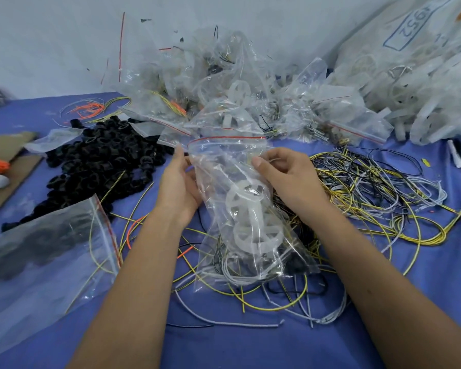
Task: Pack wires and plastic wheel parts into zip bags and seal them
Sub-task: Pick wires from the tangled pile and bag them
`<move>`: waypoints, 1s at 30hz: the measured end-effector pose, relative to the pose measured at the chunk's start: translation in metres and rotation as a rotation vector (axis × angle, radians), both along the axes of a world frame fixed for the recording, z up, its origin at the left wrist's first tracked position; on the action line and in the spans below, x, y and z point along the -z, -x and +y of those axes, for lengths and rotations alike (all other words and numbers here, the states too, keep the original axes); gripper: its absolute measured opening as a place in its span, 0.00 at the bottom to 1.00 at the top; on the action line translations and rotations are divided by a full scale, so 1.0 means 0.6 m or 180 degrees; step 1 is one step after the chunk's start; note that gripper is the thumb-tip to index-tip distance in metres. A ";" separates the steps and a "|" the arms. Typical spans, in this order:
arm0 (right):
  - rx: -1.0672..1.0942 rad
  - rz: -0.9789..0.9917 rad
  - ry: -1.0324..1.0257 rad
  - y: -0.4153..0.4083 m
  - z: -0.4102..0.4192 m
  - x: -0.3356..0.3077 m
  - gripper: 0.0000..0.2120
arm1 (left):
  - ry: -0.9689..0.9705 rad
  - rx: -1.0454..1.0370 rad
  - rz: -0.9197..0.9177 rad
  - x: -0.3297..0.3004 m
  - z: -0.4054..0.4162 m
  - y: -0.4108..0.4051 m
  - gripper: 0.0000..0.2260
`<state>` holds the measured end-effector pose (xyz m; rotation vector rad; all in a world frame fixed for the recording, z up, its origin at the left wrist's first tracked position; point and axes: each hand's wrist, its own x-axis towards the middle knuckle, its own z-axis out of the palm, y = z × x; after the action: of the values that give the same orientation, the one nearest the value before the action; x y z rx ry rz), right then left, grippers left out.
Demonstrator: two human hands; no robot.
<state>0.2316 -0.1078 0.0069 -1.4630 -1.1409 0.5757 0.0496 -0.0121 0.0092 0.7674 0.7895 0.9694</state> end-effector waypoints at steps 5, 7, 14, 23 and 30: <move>0.0462 0.0079 -0.0082 0.001 0.020 -0.011 0.18 | -0.0469 -0.0259 0.0304 0.005 0.000 -0.004 0.09; 0.0524 0.0207 -0.0095 0.001 0.030 -0.016 0.16 | -0.0567 -0.0242 0.0320 0.010 0.003 -0.002 0.12; 0.0344 0.1584 -0.0173 -0.022 0.025 -0.025 0.08 | -0.1375 -0.0297 0.0804 0.021 0.012 0.016 0.13; 0.0443 0.1440 -0.0294 -0.034 0.016 -0.010 0.09 | -0.2498 -0.0804 0.1782 0.024 0.016 0.035 0.04; 0.0312 0.0693 -0.0406 -0.020 0.018 -0.005 0.07 | -0.3786 -0.0910 0.2440 -0.037 0.017 -0.010 0.05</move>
<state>0.2433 -0.0968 0.0096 -1.3049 -0.9141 0.5685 0.0557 -0.0018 0.0313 2.1877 0.9481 1.4180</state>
